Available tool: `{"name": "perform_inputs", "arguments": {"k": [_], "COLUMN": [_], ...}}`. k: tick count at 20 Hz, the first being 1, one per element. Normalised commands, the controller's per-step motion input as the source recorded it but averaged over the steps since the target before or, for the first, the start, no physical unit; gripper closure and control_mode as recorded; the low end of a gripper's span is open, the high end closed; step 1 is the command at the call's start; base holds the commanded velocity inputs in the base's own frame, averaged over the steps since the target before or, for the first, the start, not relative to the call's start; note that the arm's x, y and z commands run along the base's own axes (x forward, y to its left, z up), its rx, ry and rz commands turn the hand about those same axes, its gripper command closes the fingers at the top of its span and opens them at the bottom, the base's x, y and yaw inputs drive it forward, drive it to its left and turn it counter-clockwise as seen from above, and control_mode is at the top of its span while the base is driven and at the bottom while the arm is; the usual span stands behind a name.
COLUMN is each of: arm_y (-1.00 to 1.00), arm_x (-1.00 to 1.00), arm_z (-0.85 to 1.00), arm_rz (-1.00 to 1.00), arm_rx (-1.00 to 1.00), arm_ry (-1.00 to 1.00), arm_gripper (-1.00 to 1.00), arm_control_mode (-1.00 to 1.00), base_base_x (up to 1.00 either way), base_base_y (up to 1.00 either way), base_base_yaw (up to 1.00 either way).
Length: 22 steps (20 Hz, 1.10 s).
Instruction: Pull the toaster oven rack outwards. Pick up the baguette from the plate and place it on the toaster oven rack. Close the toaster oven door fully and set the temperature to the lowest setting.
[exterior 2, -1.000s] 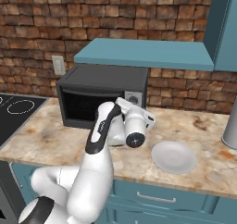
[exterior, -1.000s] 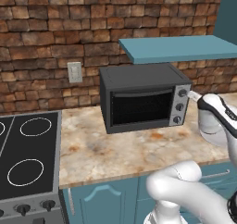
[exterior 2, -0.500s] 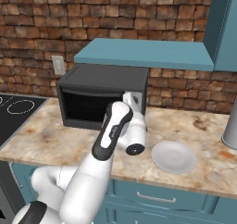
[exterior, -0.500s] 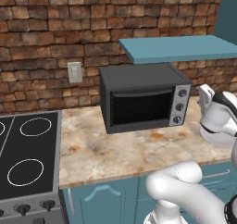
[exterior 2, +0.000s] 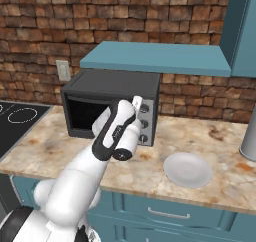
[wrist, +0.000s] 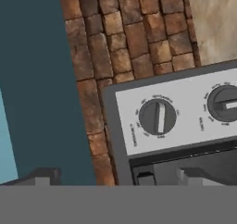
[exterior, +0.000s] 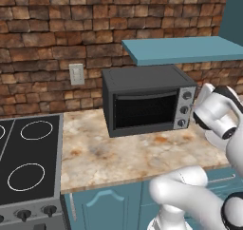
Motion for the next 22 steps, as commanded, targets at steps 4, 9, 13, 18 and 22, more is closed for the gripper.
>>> {"name": "perform_inputs", "arguments": {"k": [4,9,13,18,22], "arm_y": [-0.42,-0.4,-0.26,-0.38,-0.15], "arm_x": [-0.06,-0.32,-0.21,0.0,0.0], "arm_z": [0.0,-0.14,-0.03,0.08,0.0], "arm_rz": [0.0,0.02,0.16,0.25,0.28], "arm_rx": [0.29,0.19,0.13,0.11,0.01], "arm_ry": [0.0,-0.02,-0.16,-0.17,-0.03], "arm_gripper": [-1.0,-1.0,-1.0,-1.0,-1.0], "arm_control_mode": [-1.0,-1.0,-1.0,-1.0,-1.0], "base_base_x": [0.0,0.0,0.0,0.0,0.0], "base_base_y": [0.0,0.0,0.0,0.0,0.0], "base_base_yaw": [0.0,0.0,0.0,0.0,0.0]}}
